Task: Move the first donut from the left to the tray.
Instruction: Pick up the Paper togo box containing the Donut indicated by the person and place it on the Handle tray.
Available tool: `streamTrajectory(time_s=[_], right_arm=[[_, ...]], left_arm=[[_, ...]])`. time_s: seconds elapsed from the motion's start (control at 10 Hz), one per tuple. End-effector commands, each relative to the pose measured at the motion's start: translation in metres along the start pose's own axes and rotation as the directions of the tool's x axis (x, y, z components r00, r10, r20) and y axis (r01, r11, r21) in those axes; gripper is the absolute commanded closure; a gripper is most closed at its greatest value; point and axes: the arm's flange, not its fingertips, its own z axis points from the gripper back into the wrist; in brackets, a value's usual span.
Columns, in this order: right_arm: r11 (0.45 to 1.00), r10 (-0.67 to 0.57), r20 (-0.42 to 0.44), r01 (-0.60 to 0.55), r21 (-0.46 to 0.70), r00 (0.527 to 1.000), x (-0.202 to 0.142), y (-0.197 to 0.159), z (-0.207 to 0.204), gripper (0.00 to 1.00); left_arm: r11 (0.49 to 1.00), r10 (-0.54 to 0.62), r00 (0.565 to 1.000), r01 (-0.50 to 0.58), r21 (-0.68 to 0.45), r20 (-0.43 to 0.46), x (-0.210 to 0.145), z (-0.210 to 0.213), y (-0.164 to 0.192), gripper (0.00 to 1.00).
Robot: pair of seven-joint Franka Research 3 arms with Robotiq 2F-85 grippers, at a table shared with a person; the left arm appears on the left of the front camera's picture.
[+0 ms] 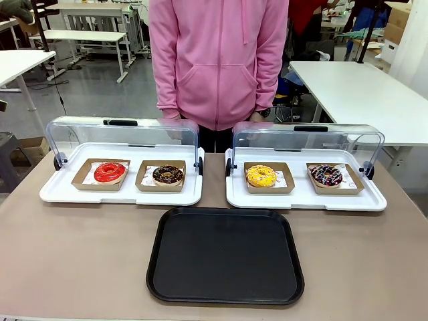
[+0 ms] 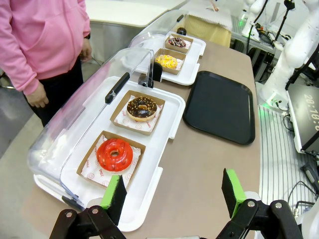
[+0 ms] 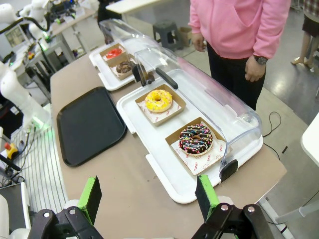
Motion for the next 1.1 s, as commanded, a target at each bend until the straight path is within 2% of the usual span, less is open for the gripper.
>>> streamTrajectory(time_s=[0.0, 1.0], right_arm=[[1.000, 0.002, 0.004, -0.002, 0.000, 1.000, 0.0004, 0.0000, 0.0006, 0.00], [1.000, 0.002, 0.004, -0.002, 0.000, 1.000, 0.0004, 0.0000, 0.0006, 0.00]], left_arm=[[1.000, -0.001, 1.000, 0.001, -0.005, -0.006, -0.0013, 0.0000, -0.0013, 0.00], [1.000, -0.001, 1.000, 0.001, -0.005, -0.006, -0.0013, 0.0000, -0.0013, 0.00]])
